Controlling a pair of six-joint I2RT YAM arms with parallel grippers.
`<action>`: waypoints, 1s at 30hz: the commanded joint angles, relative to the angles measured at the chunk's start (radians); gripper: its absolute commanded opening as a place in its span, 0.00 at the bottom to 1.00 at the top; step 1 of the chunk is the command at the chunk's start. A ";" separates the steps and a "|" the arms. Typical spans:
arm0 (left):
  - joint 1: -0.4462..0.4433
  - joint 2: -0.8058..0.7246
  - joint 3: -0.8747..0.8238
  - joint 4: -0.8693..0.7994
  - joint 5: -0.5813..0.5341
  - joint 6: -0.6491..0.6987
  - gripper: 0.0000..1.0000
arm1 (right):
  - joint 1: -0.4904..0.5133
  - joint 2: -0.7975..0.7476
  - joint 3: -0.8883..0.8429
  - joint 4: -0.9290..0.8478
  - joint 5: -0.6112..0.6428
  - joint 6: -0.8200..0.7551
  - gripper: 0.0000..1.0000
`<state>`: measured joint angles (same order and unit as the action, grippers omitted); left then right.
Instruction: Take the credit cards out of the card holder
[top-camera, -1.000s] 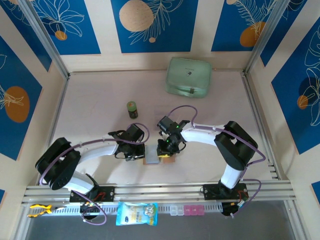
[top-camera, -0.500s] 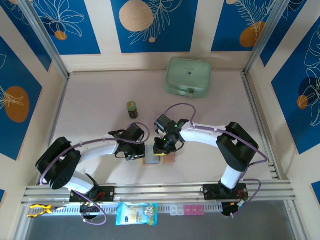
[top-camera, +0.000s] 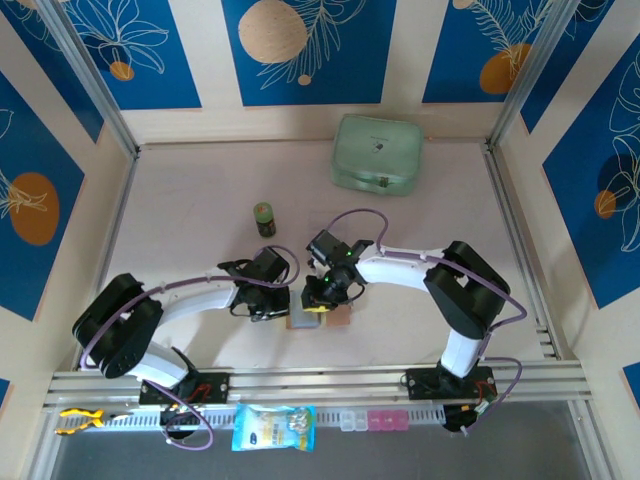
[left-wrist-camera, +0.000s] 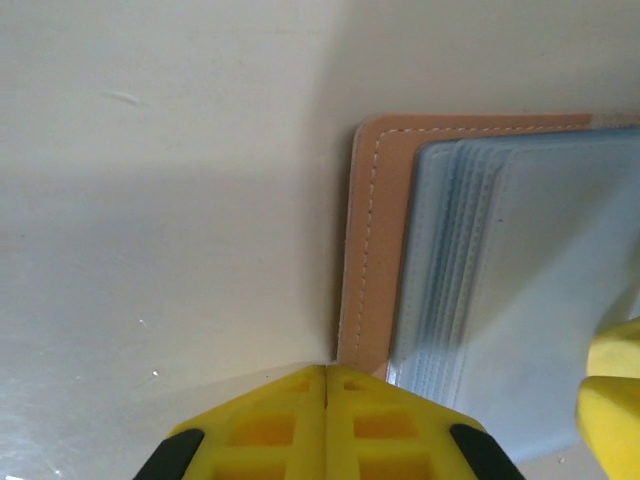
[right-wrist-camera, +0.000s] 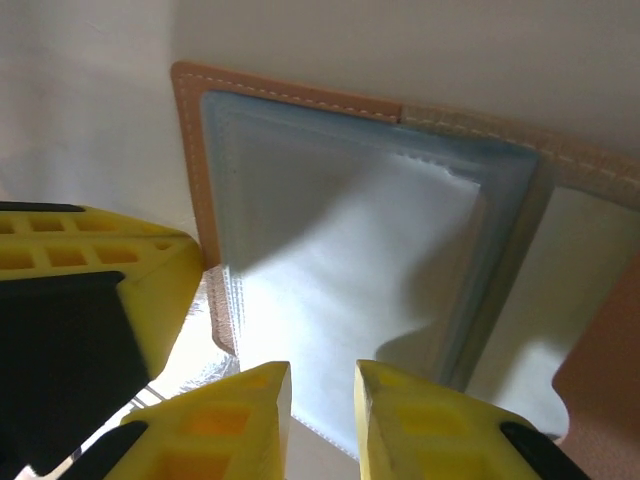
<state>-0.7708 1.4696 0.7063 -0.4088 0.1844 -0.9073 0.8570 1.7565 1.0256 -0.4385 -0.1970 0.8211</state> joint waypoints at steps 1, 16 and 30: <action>-0.007 0.009 0.022 -0.044 -0.022 0.015 0.05 | -0.004 0.004 -0.010 -0.030 0.008 0.003 0.24; -0.008 -0.002 0.047 -0.082 -0.033 0.028 0.05 | -0.032 -0.055 -0.070 0.006 0.004 0.009 0.24; -0.019 -0.082 0.089 0.015 0.039 0.004 0.10 | -0.062 -0.078 -0.133 0.106 -0.057 0.030 0.24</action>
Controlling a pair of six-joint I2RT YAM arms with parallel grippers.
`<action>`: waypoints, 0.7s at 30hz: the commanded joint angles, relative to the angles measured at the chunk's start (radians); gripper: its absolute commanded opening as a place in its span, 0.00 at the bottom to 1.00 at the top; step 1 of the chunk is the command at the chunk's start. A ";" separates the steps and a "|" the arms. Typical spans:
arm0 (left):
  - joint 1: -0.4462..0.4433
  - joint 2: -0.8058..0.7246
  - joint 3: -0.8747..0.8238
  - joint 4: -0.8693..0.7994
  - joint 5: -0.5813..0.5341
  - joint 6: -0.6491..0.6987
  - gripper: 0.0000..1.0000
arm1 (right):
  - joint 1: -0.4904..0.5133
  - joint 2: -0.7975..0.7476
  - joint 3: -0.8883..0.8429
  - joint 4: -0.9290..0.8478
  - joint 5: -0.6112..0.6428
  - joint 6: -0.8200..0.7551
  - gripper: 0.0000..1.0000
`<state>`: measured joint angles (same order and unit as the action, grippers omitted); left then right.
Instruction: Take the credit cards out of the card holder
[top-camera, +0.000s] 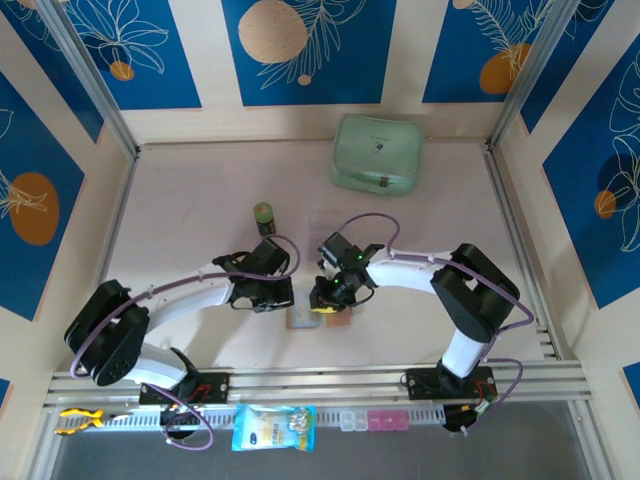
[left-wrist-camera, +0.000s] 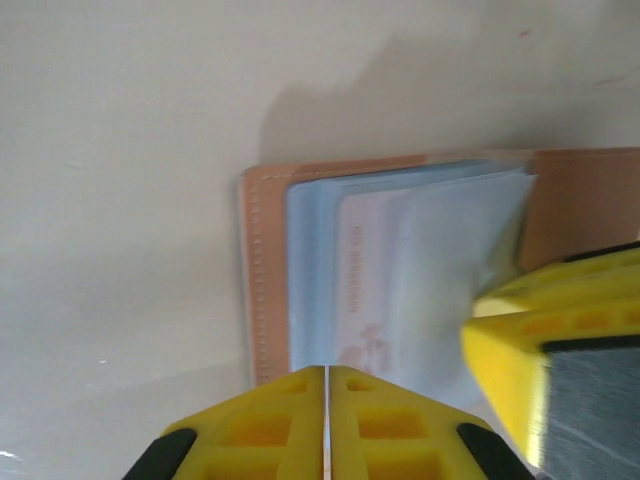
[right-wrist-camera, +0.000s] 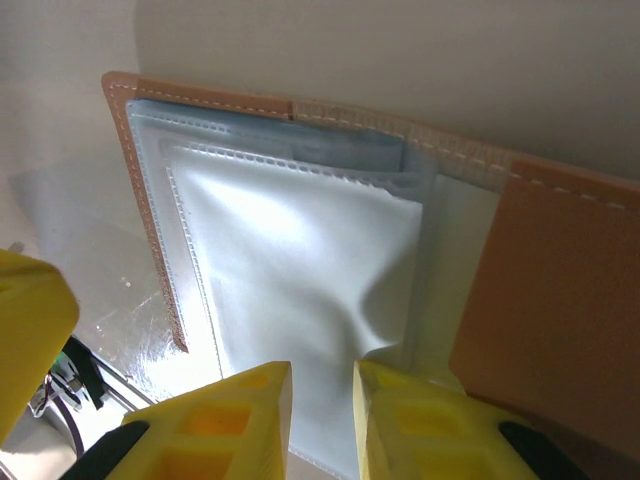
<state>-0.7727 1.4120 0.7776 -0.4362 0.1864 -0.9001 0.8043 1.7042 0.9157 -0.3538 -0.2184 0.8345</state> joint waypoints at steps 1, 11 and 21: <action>-0.019 -0.025 0.015 0.058 0.047 -0.009 0.12 | -0.011 -0.027 -0.027 0.025 -0.038 0.017 0.24; -0.038 0.050 0.008 0.133 0.089 -0.030 0.22 | -0.030 -0.037 -0.052 0.051 -0.056 0.020 0.23; -0.044 0.093 -0.015 0.182 0.113 -0.050 0.22 | -0.031 -0.034 -0.057 0.061 -0.062 0.025 0.23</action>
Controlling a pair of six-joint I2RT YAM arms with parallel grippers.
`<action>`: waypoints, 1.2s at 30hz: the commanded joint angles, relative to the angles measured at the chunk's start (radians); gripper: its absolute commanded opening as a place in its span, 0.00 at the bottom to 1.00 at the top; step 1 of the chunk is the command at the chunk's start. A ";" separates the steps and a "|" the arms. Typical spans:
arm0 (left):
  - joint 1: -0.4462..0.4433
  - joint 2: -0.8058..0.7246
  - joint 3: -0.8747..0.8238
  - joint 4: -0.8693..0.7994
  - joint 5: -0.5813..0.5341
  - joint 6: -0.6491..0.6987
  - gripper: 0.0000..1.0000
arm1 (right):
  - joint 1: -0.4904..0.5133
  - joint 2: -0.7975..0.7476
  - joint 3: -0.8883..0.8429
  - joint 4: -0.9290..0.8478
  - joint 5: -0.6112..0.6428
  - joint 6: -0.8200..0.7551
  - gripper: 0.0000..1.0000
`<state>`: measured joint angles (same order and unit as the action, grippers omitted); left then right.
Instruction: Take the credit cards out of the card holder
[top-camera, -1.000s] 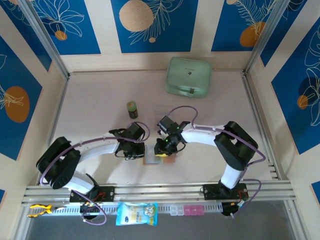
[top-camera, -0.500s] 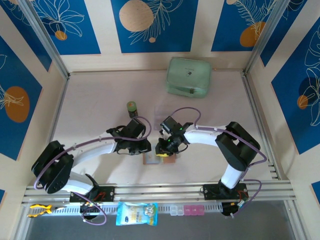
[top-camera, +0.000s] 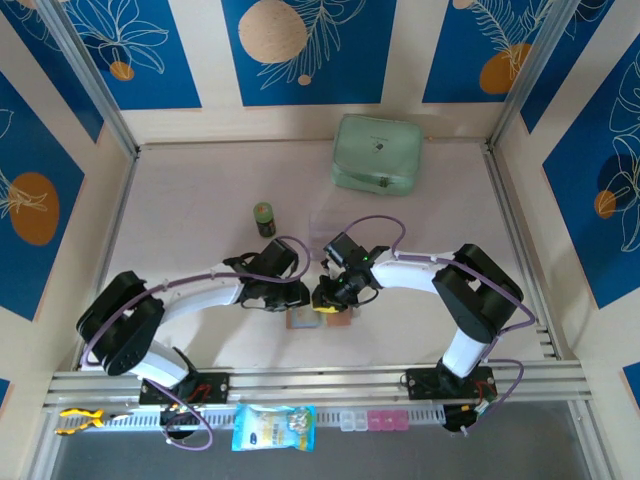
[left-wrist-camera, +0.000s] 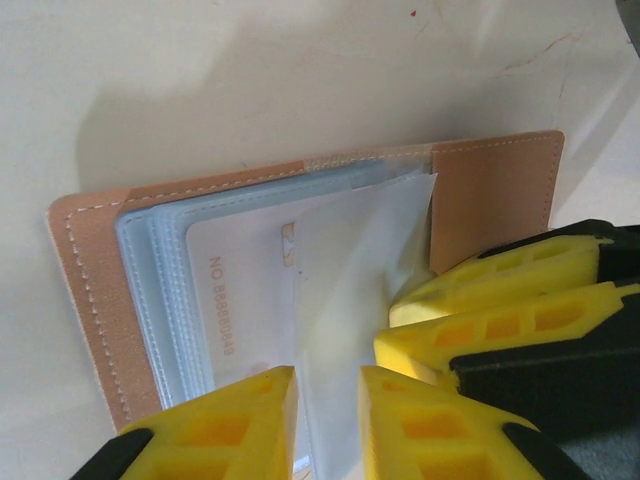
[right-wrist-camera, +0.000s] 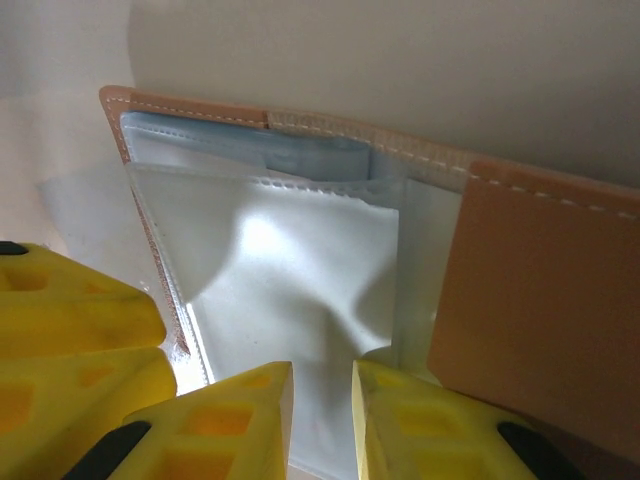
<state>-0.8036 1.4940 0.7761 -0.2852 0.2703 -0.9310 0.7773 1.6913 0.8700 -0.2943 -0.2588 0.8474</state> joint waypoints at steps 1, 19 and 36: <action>-0.013 0.011 -0.017 0.040 0.031 -0.023 0.22 | -0.004 -0.021 -0.012 0.003 -0.022 0.013 0.23; -0.013 0.014 -0.001 -0.051 -0.018 -0.011 0.29 | -0.004 -0.025 -0.016 0.003 -0.020 0.013 0.23; -0.013 0.019 -0.038 0.066 0.039 -0.045 0.23 | 0.000 -0.033 -0.012 0.003 -0.020 0.012 0.23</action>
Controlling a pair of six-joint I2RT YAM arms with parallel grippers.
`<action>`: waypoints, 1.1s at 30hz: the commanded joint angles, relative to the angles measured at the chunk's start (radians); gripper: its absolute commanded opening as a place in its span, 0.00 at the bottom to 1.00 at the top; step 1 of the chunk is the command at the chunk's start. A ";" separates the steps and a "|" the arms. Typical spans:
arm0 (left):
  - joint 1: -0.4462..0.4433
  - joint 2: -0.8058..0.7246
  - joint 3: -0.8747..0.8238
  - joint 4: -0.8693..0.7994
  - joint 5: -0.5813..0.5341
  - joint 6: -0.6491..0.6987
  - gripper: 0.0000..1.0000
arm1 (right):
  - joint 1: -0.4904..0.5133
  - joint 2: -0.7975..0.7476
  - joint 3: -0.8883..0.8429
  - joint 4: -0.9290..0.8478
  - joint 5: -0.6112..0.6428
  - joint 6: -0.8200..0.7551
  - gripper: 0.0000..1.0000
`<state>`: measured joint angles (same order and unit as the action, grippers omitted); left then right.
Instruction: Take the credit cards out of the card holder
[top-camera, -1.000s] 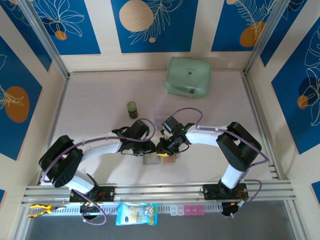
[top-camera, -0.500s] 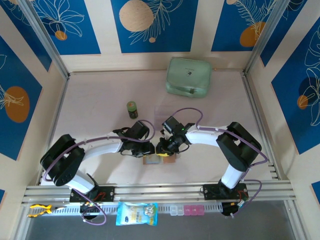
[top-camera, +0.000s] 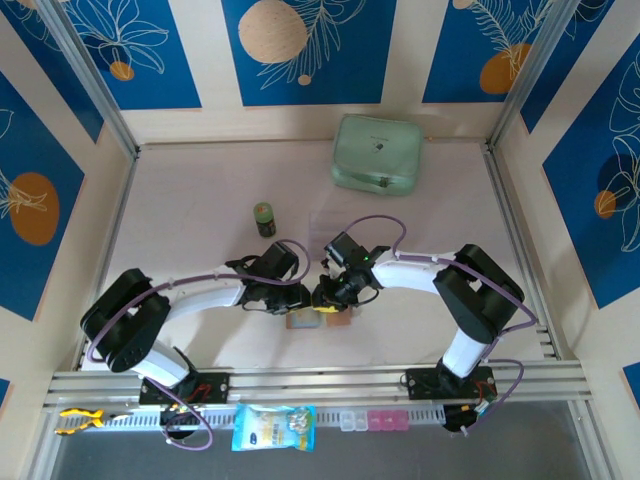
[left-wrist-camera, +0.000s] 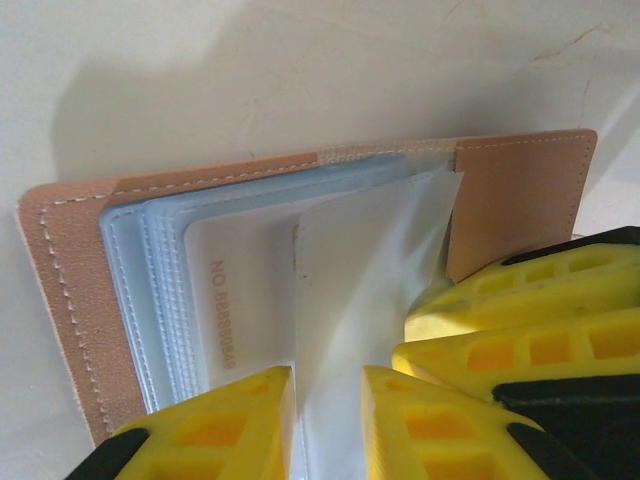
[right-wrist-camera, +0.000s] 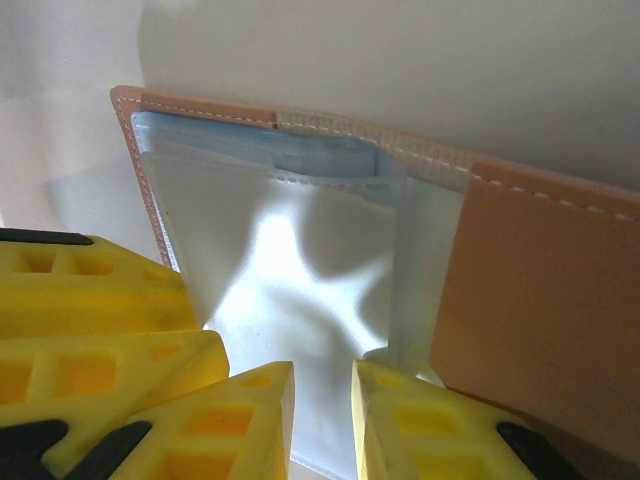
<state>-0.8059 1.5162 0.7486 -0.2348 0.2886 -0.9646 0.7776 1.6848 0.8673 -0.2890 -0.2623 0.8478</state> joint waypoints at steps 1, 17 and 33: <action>-0.010 -0.008 -0.010 0.010 0.018 -0.013 0.22 | -0.001 -0.028 -0.009 -0.003 -0.018 0.008 0.23; -0.022 -0.025 0.084 -0.032 0.051 0.007 0.21 | -0.029 -0.189 -0.022 -0.107 0.084 -0.027 0.29; -0.082 0.124 0.214 -0.017 0.083 0.015 0.30 | -0.147 -0.387 -0.088 -0.235 0.120 -0.054 0.34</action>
<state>-0.8761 1.6188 0.9276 -0.2497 0.3470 -0.9600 0.6426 1.3312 0.7986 -0.4740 -0.1524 0.8116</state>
